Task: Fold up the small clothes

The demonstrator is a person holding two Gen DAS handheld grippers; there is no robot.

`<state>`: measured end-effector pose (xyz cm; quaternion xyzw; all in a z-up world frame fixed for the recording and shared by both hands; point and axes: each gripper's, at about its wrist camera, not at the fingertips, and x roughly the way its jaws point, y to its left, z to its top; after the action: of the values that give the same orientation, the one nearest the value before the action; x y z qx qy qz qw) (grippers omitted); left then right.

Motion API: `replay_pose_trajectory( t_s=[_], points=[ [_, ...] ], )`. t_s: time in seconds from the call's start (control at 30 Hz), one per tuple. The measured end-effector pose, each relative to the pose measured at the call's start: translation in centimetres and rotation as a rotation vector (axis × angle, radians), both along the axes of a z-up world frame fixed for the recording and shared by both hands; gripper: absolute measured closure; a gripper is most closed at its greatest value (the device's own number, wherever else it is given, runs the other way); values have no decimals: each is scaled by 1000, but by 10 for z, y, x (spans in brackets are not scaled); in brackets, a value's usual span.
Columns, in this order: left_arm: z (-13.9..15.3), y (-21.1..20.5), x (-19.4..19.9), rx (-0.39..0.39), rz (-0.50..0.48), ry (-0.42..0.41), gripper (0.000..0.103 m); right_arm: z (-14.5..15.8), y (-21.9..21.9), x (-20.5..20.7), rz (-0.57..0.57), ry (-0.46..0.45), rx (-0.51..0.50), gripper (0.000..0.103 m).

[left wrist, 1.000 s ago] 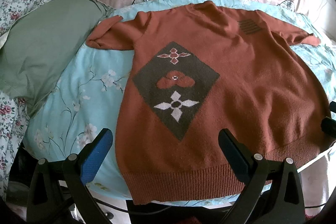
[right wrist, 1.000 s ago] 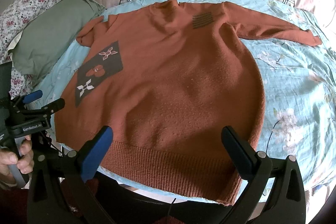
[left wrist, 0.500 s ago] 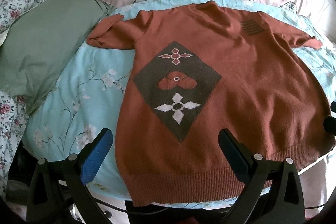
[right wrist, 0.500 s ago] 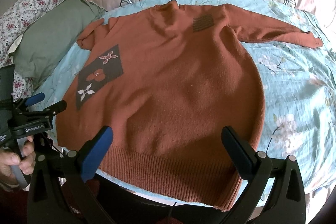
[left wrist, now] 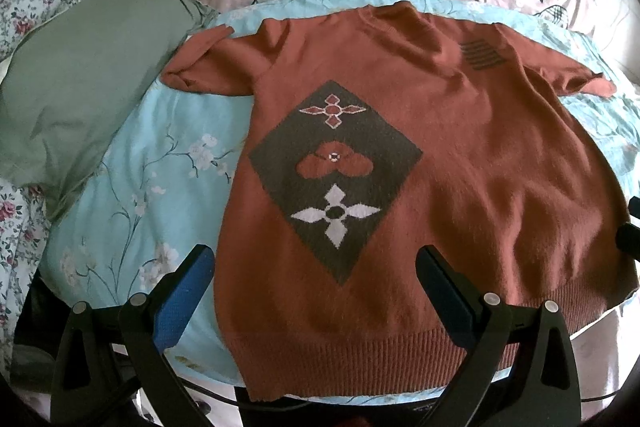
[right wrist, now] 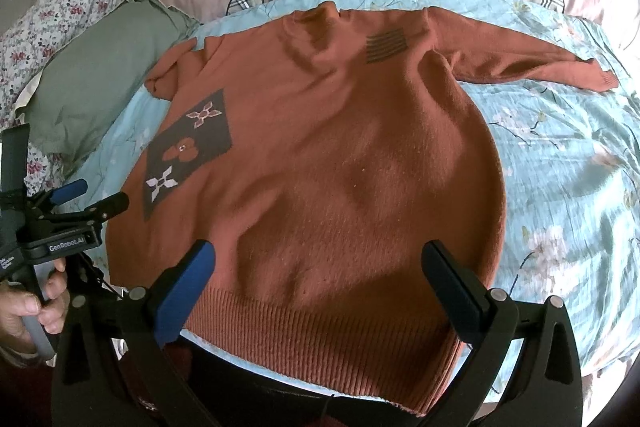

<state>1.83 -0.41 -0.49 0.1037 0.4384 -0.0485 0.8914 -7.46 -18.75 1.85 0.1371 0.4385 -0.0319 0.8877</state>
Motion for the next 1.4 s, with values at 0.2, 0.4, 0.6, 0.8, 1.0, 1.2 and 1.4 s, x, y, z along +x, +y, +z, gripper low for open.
replay_pose_trajectory(
  t_s=[0.2, 0.4, 0.6, 0.8, 1.0, 1.2, 1.4],
  points=[
    [1, -2, 4, -12, -1, -10, 2, 1, -6, 2, -8, -10, 19, 0],
    [2, -7, 9, -53, -23, 5, 2, -1, -19, 6, -32, -16, 46, 0],
    [-4, -14, 18, -40, -20, 25, 2, 2, -30, 8, -47, -50, 55, 0],
    [-6, -16, 29, -37, -17, 66, 2, 6, -56, 13, -95, -77, 54, 0],
    [-10, -18, 44, -13, -2, 66, 2, 6, -101, 17, -185, -92, 40, 1],
    [-15, -20, 60, -13, 9, 97, 2, 21, -191, 20, -367, -149, -15, 22],
    [-21, -32, 74, -7, -4, 121, 2, 24, -326, 40, -606, -140, 20, 44]
  ],
)
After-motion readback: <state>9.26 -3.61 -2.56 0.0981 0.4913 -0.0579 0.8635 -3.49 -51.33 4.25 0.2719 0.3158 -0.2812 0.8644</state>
